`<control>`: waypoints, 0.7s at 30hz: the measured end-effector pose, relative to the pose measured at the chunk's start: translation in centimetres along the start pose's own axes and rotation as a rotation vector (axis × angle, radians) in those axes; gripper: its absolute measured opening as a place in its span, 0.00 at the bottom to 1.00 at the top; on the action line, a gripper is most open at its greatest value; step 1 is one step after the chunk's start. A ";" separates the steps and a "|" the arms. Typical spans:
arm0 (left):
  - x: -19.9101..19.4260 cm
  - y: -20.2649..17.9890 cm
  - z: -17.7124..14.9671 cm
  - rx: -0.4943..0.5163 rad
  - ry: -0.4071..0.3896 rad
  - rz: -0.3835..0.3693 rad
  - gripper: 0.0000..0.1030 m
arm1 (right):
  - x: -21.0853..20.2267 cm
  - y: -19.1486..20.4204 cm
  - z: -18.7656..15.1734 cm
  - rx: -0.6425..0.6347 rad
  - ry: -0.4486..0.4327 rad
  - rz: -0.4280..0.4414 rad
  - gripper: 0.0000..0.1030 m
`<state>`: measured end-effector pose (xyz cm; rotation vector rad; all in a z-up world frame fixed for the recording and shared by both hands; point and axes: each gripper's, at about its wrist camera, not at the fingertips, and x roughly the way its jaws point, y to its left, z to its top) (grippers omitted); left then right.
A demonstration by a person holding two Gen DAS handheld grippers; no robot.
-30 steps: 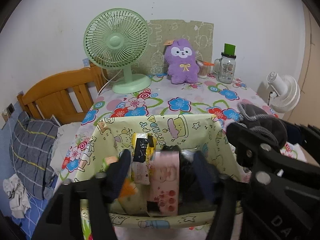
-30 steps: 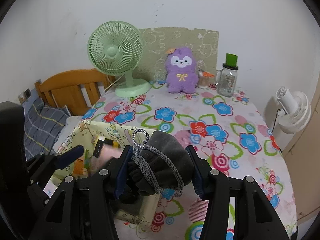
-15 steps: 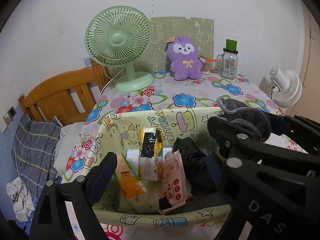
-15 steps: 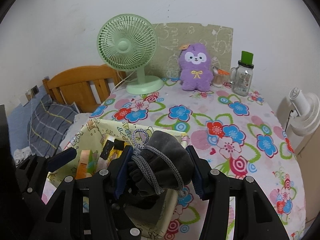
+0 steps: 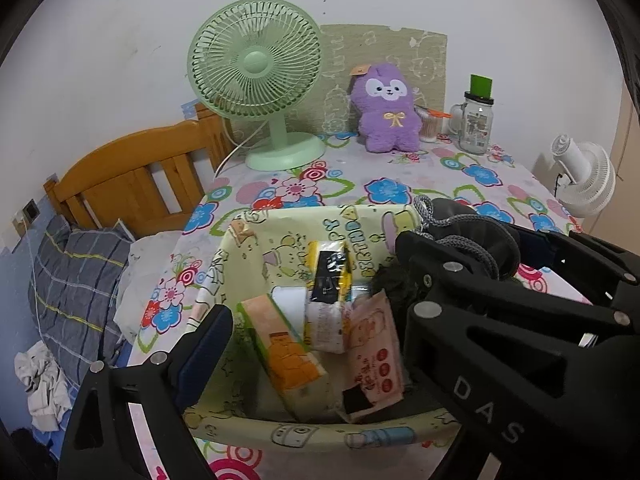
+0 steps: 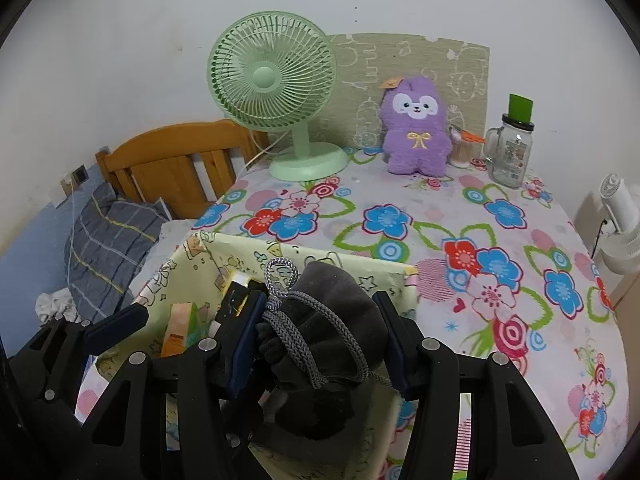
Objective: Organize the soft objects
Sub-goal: 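Open both tools to drop the packet and pouch into the box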
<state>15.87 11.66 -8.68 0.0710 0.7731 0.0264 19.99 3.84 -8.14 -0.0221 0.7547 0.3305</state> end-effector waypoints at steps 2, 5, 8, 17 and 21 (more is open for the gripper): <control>0.2 0.2 -0.1 0.000 0.006 0.008 0.92 | 0.5 0.3 -0.1 0.002 0.010 0.008 0.57; 0.4 0.4 -0.3 0.005 0.009 0.020 0.92 | 1.3 0.6 -0.3 0.002 0.037 0.015 0.65; 0.5 0.7 -0.5 0.000 0.017 0.023 0.93 | 1.4 0.8 -0.5 -0.002 0.042 0.000 0.76; -0.5 0.5 -0.8 -0.011 -0.002 0.003 0.96 | -0.3 0.7 -0.9 -0.031 0.022 -0.062 0.89; -1.1 -0.1 -0.7 -0.015 -0.013 -0.014 0.97 | -1.3 0.2 -1.1 -0.032 0.015 -0.078 0.89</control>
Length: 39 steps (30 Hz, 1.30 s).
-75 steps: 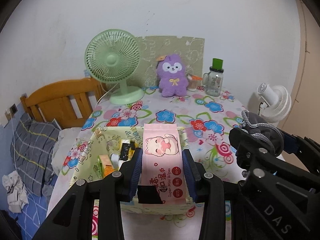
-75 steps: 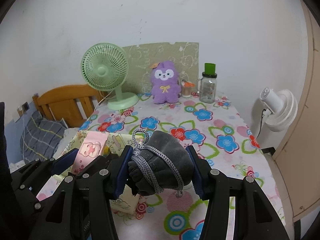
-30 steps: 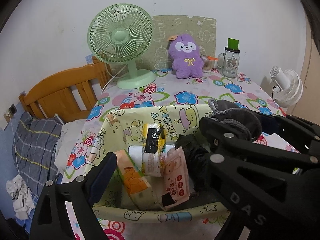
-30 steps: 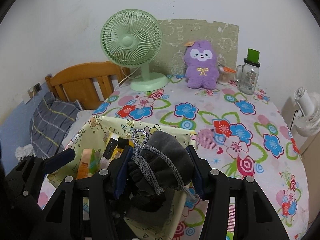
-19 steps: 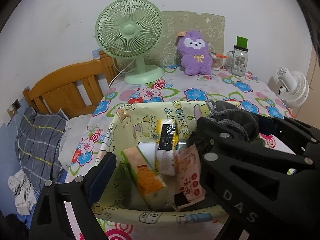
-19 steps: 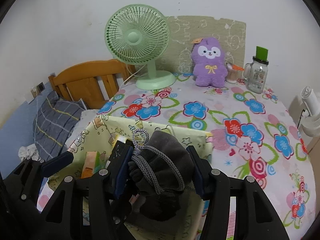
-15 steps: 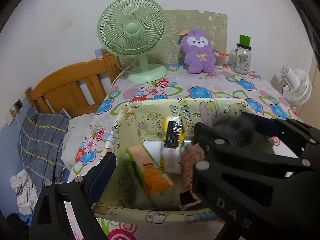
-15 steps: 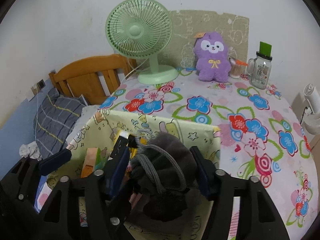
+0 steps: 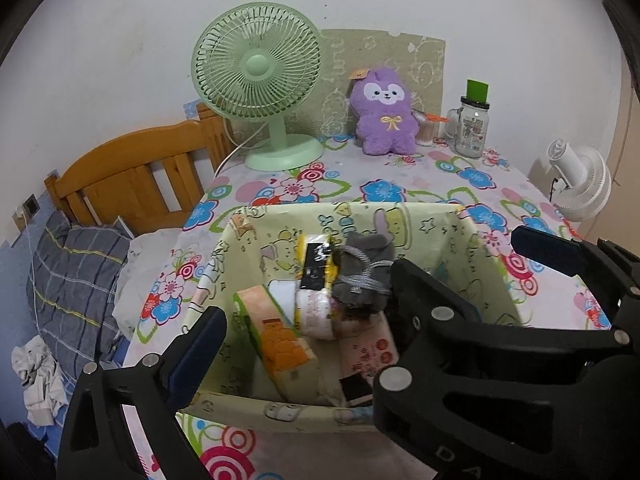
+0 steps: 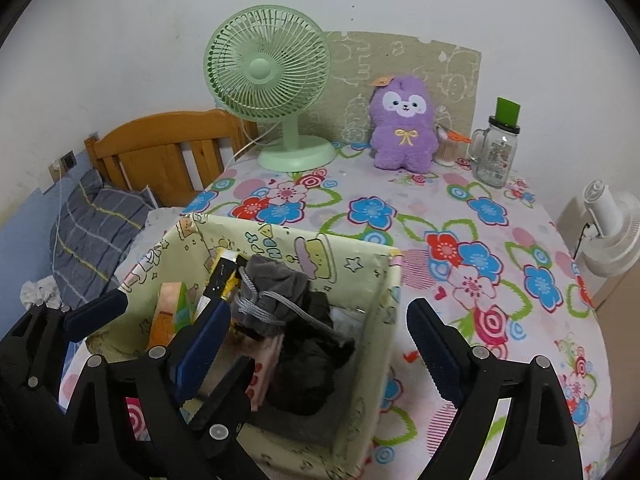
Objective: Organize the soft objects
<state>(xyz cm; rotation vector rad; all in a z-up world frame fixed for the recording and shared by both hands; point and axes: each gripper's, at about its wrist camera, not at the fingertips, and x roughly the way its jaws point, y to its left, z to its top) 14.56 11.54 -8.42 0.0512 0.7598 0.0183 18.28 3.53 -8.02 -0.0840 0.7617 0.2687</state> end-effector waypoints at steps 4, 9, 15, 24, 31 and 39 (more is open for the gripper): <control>-0.5 -0.8 0.1 0.001 -0.007 -0.009 0.97 | -1.2 -0.9 -0.2 0.010 -0.011 -0.011 0.90; -1.4 -2.0 0.2 -0.003 -0.036 0.003 0.97 | -2.3 -2.0 -0.4 0.028 -0.023 -0.023 0.90; -1.6 -2.9 0.2 -0.019 -0.028 -0.007 0.98 | -3.6 -3.5 -1.1 0.040 -0.028 -0.045 0.92; -3.4 -4.9 0.1 0.003 -0.050 -0.029 1.00 | -5.9 -6.4 -2.0 0.075 -0.046 -0.084 0.92; -5.1 -6.4 -0.2 0.020 -0.066 -0.031 1.00 | -8.2 -8.5 -3.0 0.089 -0.064 -0.116 0.92; -7.2 -7.7 -0.6 0.015 -0.087 -0.043 1.00 | -10.9 -10.4 -4.0 0.109 -0.091 -0.137 0.92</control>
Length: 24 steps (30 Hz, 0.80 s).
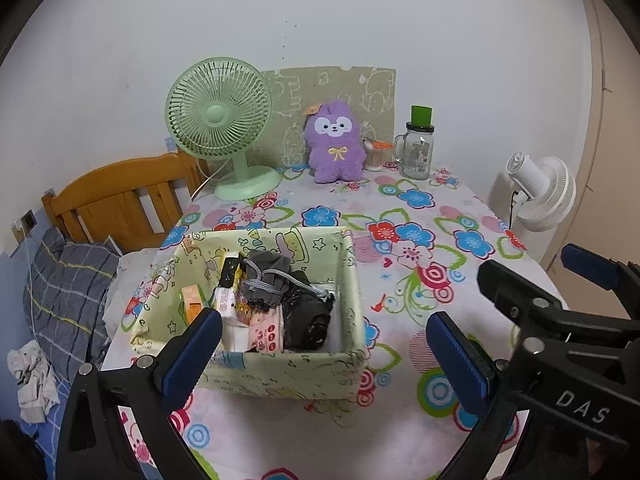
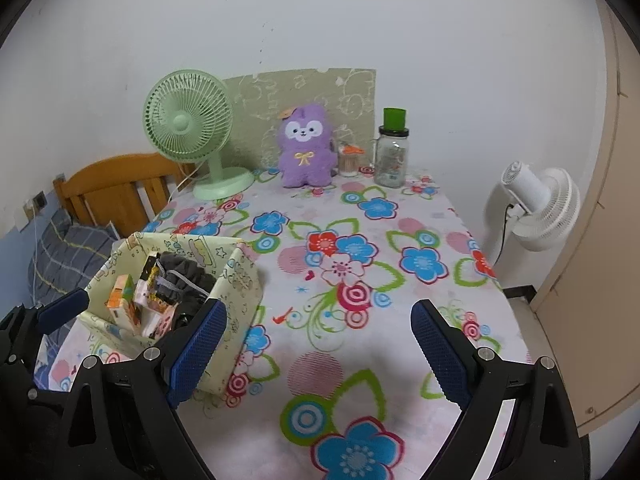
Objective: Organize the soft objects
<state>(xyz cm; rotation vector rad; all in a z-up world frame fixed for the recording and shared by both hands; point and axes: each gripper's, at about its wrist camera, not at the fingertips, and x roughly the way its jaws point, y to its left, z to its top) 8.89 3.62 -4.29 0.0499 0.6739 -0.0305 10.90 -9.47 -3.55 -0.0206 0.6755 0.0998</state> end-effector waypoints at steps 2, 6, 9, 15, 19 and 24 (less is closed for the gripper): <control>-0.5 -0.4 -0.1 -0.002 -0.005 0.002 1.00 | -0.8 -0.5 -0.1 -0.003 -0.010 -0.014 0.92; -1.7 -0.9 -0.2 0.004 -0.017 -0.003 1.00 | -2.3 -1.7 -0.4 0.009 -0.030 -0.023 0.92; -2.7 -1.4 -0.3 0.004 -0.030 -0.009 1.00 | -3.5 -2.5 -0.6 0.014 -0.045 -0.035 0.93; -4.5 -2.1 -0.6 0.004 -0.049 -0.007 1.00 | -5.7 -3.9 -1.1 0.024 -0.078 -0.050 0.96; -5.6 -2.2 -0.9 -0.005 -0.058 -0.005 1.00 | -7.2 -4.3 -1.5 0.020 -0.103 -0.063 0.96; -6.9 -2.0 -1.1 -0.012 -0.075 0.006 1.00 | -8.8 -5.1 -1.8 0.031 -0.127 -0.071 0.96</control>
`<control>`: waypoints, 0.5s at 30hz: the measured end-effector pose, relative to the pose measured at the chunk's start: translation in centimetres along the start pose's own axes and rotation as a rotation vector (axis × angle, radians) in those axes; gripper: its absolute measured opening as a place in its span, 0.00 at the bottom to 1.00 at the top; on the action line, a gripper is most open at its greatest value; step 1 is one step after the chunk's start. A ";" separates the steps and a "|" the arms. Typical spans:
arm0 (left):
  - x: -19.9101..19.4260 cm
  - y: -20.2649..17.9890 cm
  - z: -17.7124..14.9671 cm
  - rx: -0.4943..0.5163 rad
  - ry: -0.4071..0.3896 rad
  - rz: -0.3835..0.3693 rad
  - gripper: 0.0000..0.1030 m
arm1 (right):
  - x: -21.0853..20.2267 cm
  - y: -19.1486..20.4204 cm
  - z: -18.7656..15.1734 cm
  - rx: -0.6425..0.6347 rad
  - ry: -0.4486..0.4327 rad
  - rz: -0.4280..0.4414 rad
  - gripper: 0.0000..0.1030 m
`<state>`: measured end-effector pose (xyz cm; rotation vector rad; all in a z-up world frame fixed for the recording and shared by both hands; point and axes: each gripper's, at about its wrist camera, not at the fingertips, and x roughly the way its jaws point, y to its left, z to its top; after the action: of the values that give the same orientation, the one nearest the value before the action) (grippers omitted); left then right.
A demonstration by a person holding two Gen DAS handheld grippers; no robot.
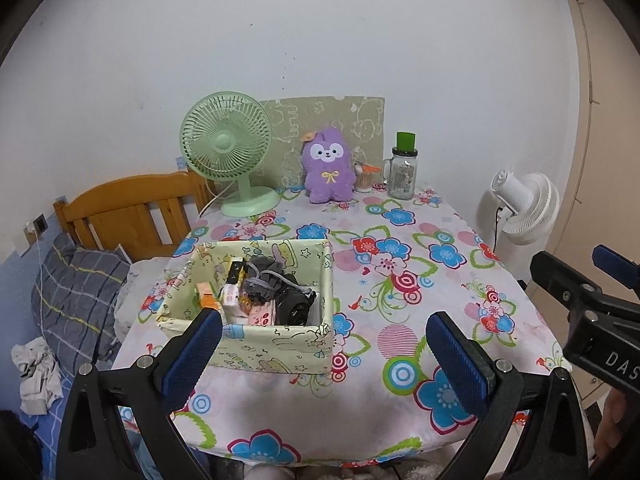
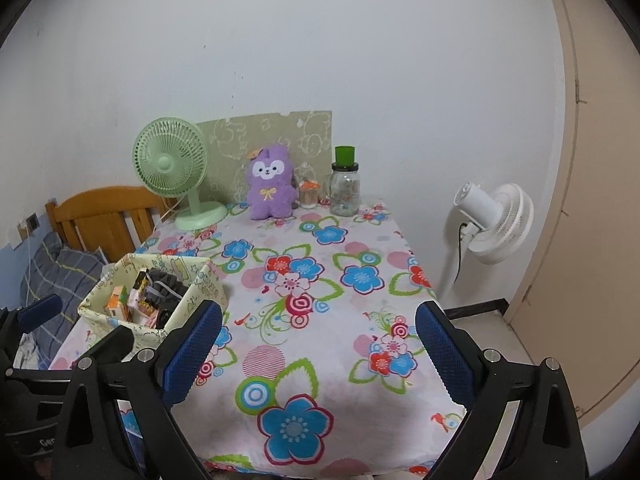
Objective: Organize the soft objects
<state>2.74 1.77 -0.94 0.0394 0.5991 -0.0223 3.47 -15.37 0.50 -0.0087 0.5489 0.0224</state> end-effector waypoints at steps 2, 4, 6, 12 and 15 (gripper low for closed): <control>-0.5 0.0 0.0 -0.002 -0.008 0.004 1.00 | -0.6 -0.2 -0.1 -0.001 -0.008 -0.001 0.96; -1.1 0.1 -0.1 -0.005 -0.017 0.008 1.00 | -1.1 -0.3 -0.2 -0.006 -0.013 -0.002 0.96; -1.6 0.2 0.0 -0.014 -0.024 0.008 1.00 | -1.5 -0.3 -0.4 -0.011 -0.018 0.001 0.96; -2.9 0.1 0.1 -0.015 -0.050 0.012 1.00 | -2.9 -0.2 -0.6 -0.010 -0.041 0.007 0.96; -3.1 0.0 0.2 -0.012 -0.055 0.006 1.00 | -3.2 -0.3 -0.6 -0.006 -0.046 0.007 0.96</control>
<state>0.24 1.83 0.96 0.0285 0.5436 -0.0143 0.43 -15.79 1.62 -0.0121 0.5033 0.0305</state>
